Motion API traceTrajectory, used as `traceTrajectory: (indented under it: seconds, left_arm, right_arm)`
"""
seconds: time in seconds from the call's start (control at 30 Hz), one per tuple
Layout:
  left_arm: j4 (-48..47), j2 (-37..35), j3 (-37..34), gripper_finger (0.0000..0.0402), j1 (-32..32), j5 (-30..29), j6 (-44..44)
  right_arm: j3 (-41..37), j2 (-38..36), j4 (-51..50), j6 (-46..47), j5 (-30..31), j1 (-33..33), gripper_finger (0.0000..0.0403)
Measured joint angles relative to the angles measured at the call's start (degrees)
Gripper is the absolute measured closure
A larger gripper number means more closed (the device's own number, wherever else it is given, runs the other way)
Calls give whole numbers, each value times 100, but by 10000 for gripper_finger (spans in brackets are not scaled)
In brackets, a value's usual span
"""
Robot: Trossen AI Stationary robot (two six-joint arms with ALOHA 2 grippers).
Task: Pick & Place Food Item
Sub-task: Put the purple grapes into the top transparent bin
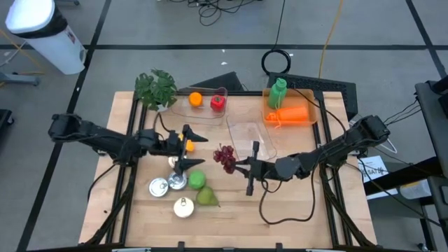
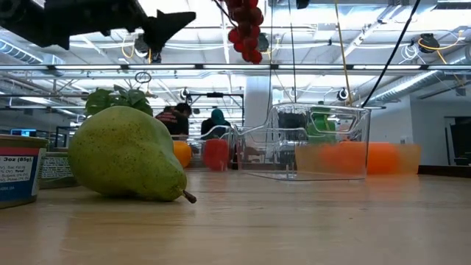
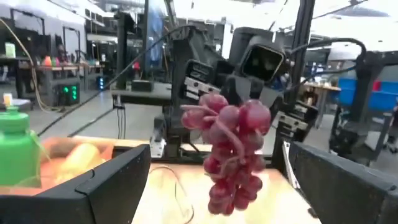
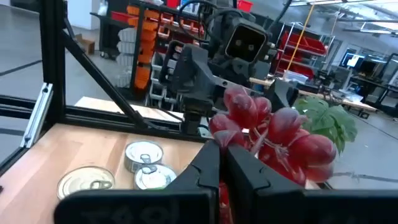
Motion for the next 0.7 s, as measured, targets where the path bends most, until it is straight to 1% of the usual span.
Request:
traceTrajectory:
  seconds: [0.13, 0.33, 0.6, 0.7]
  left_arm:
    - [68, 529, 187, 9, -85, -9, 200]
    - [85, 1054, 626, 9, -202, -6, 537]
    - [37, 1134, 781, 11, -213, -56, 561]
    - [-13, 1134, 781, 30, -213, -60, 563]
  right_arm:
    - [-2, 0, -3, 0, 0, 2, 400]
    - [-2, 2, -3, 0, -2, 2, 400]
    - [-2, 2, -11, 0, -4, 4, 400]
    - [-2, 2, -7, 0, -4, 4, 400]
